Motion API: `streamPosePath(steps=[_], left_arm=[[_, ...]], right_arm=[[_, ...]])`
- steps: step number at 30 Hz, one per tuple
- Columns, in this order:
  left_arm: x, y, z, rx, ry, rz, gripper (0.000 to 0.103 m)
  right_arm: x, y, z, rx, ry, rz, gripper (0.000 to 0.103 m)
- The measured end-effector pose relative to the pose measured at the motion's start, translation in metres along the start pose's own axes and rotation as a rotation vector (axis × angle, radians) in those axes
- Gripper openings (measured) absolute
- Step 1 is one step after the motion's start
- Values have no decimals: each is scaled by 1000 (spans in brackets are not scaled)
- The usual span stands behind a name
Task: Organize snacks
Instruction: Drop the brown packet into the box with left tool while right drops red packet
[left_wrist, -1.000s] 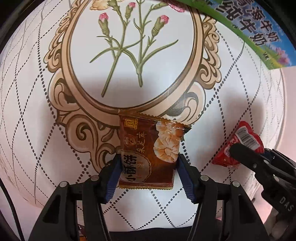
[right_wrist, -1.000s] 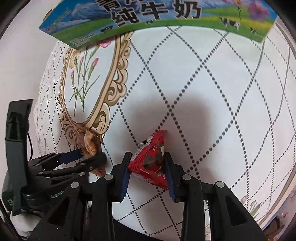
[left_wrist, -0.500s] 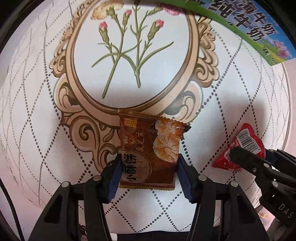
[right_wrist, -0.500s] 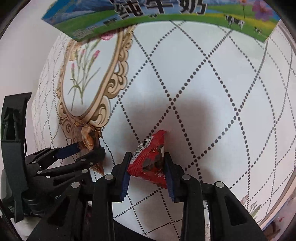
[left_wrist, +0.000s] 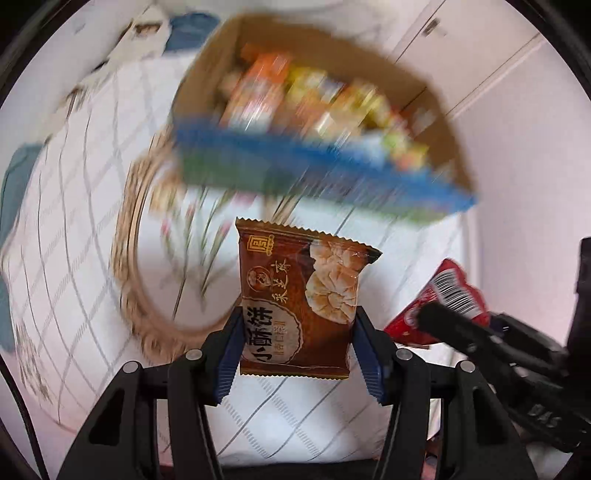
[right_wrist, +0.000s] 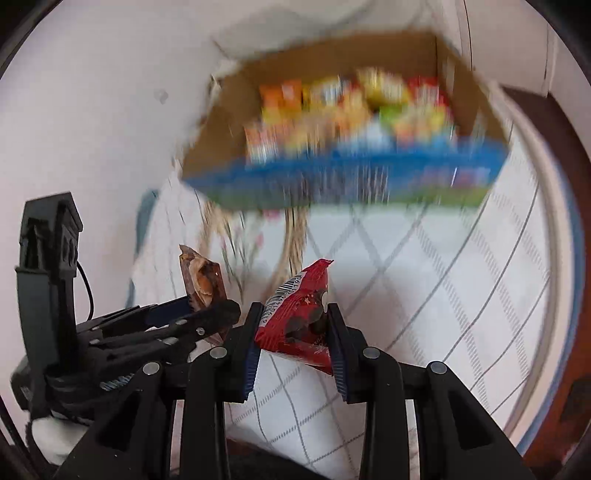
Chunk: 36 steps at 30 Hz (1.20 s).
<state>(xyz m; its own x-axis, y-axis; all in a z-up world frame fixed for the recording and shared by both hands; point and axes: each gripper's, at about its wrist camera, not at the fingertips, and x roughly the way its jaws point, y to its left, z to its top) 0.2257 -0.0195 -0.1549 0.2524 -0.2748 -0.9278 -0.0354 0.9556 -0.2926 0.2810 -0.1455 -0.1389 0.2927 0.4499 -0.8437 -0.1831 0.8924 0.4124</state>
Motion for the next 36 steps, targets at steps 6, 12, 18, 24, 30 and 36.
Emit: streamPosePath(steps=[6,12,18,24,30,36], left_arm=[[-22,-22,80,69,-86,29,53],[2,-13,132,85,-41,101,53],[46,7,153,33,56,111,54],[67,15,146,6,101,134,94],[63,16,144,9,68,141,97],[41,13,141,18,-16,176,97]], right_arm=[[-28,-13,75,-32,-96,-40,35],[9,-27,125,-52,-27,-84,35],[53,-40,141,-54,95,-89,36],[75,-48,137,-31,169,-105,102],[65,-54,136,-13,118,-152,103],[44,-53,129,-18,28,-298,103]])
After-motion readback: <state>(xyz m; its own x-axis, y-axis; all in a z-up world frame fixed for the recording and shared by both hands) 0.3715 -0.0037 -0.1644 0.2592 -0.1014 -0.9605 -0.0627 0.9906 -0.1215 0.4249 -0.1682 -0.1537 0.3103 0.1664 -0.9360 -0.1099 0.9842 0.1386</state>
